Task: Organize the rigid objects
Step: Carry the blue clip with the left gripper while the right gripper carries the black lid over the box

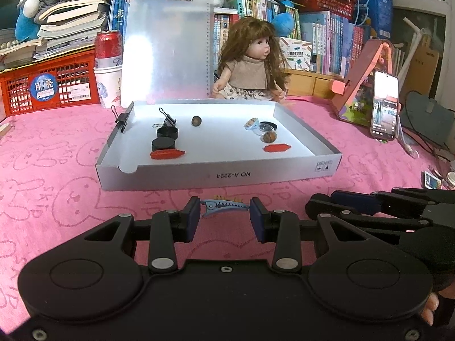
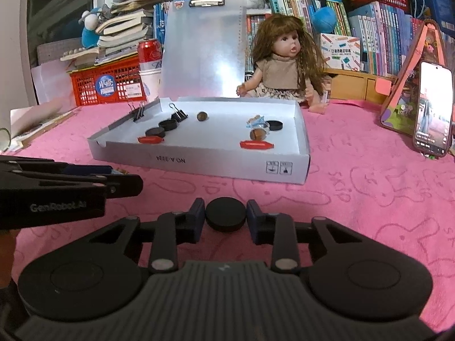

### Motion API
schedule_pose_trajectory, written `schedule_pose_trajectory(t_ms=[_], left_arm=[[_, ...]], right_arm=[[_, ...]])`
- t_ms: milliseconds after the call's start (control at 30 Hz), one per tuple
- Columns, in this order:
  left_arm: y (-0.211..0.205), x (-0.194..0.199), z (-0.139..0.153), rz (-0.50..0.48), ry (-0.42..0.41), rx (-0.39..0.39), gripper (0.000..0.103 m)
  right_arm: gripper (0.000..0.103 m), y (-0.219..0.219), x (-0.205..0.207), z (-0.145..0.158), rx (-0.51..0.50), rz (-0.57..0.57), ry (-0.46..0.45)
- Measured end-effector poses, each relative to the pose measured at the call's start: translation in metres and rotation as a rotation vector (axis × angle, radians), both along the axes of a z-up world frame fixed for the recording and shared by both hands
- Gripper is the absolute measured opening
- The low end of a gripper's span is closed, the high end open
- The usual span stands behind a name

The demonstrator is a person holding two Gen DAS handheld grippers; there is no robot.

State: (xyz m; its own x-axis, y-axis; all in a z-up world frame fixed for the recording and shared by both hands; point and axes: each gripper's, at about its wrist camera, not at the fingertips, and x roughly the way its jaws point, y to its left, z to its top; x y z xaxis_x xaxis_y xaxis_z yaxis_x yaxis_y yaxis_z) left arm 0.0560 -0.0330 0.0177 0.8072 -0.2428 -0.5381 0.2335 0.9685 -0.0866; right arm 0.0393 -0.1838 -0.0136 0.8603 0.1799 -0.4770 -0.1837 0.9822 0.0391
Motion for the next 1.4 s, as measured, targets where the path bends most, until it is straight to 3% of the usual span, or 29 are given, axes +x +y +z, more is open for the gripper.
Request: schedule_pose_trajectory(t_ms=[633,1400], left_arm=[[-0.005,0.04,0.026,0.038,-0.058,-0.007,0.036],[-0.003,0.1,0.014,0.083,-0.013,-0.024,0.036]], right_arm=[[0.037,0.002,0.032,0.025,0.052,-0.035,-0.044],[0.037,-0.001,0.082,0.026,0.092,-0.081,-0.001]])
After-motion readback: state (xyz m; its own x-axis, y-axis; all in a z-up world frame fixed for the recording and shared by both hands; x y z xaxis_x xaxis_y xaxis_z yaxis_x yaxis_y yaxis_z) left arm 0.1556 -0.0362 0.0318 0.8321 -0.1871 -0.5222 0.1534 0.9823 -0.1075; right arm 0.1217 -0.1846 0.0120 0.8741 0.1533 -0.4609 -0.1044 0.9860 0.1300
